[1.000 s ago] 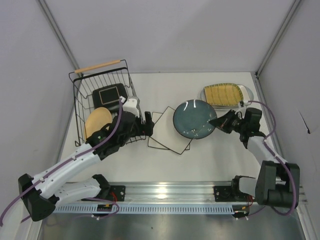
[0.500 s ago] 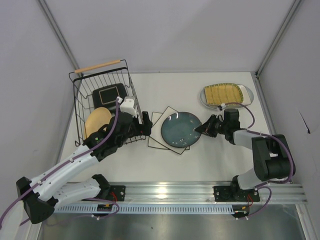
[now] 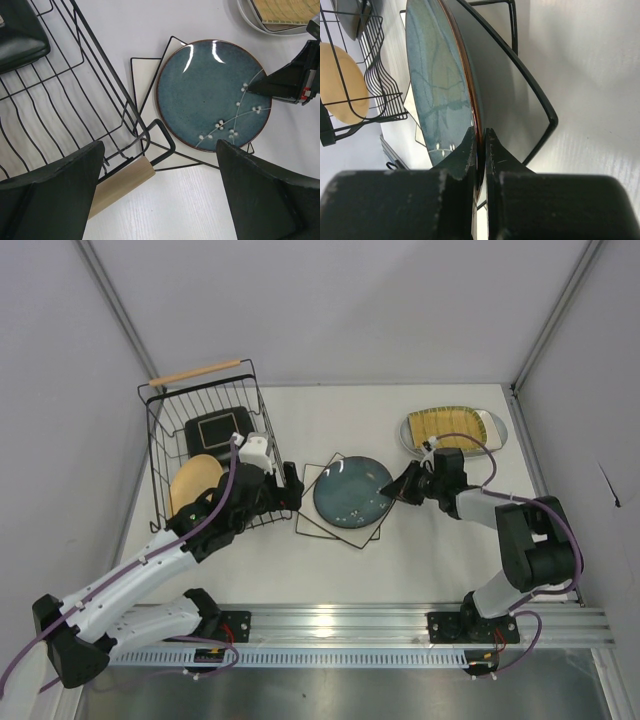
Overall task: Unload the plates from the dish rack
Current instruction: Place the plate on the table
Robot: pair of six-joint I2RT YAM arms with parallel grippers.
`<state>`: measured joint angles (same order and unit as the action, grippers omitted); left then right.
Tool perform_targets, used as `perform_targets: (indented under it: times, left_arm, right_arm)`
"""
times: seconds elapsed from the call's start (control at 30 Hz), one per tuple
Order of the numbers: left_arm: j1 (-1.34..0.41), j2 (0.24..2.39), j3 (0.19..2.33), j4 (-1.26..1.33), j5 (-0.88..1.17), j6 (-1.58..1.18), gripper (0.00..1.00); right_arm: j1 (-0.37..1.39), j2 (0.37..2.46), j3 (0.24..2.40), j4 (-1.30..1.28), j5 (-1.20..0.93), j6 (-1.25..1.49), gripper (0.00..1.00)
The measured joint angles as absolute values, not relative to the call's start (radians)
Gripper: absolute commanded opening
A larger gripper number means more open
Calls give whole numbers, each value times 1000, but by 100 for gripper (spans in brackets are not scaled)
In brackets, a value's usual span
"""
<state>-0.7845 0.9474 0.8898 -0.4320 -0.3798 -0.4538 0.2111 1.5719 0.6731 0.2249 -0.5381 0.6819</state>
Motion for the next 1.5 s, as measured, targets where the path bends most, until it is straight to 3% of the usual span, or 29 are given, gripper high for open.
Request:
perform_targets:
  times: [0.3, 0.43, 0.6, 0.8, 0.9, 0.93, 0.97, 1.5]
  left_arm:
    - [-783, 947, 890, -432, -379, -454, 99]
    - [-782, 947, 890, -432, -379, -454, 100]
    - [-782, 947, 889, -432, -377, -454, 100]
    - [-782, 946, 880, -432, -377, -454, 100]
    - [-782, 946, 879, -432, -377, -455, 100]
    - [-782, 946, 879, -432, -377, -455, 100]
    - [-782, 946, 879, -432, -377, -455, 100]
    - [-777, 945, 879, -432, -377, -455, 100]
  right_arm:
    - [236, 1576, 669, 223, -527, 706, 6]
    - [252, 1554, 654, 223, -512, 718, 19]
    - [265, 1544, 634, 183, -481, 711, 26]
    - [270, 1510, 628, 151, -474, 709, 43]
    - [271, 1491, 628, 138, -475, 707, 56]
    - [271, 1482, 628, 131, -475, 707, 87]
    - [271, 1472, 629, 125, -480, 715, 99]
    - [272, 1209, 685, -211, -249, 617, 100]
